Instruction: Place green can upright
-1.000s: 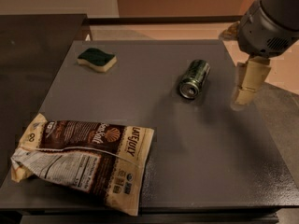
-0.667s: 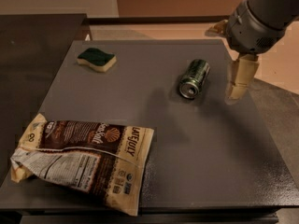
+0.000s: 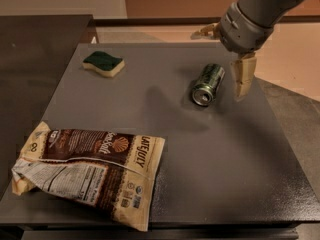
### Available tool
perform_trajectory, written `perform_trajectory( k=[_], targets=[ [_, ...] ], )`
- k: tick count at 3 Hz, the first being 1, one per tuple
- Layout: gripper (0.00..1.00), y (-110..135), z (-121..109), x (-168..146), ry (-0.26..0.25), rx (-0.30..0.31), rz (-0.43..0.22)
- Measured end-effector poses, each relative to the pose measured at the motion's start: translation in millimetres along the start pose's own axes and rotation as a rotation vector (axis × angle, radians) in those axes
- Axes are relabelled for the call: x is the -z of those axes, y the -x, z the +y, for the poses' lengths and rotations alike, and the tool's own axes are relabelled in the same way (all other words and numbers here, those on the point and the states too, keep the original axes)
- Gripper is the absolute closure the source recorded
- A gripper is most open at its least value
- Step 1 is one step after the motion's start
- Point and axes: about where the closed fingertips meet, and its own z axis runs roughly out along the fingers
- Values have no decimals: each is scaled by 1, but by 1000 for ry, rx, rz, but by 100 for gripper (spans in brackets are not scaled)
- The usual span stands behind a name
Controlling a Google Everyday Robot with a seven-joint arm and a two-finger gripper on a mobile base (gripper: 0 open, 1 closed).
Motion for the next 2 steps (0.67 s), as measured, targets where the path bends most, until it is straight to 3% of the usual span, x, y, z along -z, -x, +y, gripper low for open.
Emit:
perform_trajectory(
  k=[1,2],
  targets=[
    [0,-7,-11,-21,63,173,14],
    [0,-16,-18,-38,107,294,48]
  ],
)
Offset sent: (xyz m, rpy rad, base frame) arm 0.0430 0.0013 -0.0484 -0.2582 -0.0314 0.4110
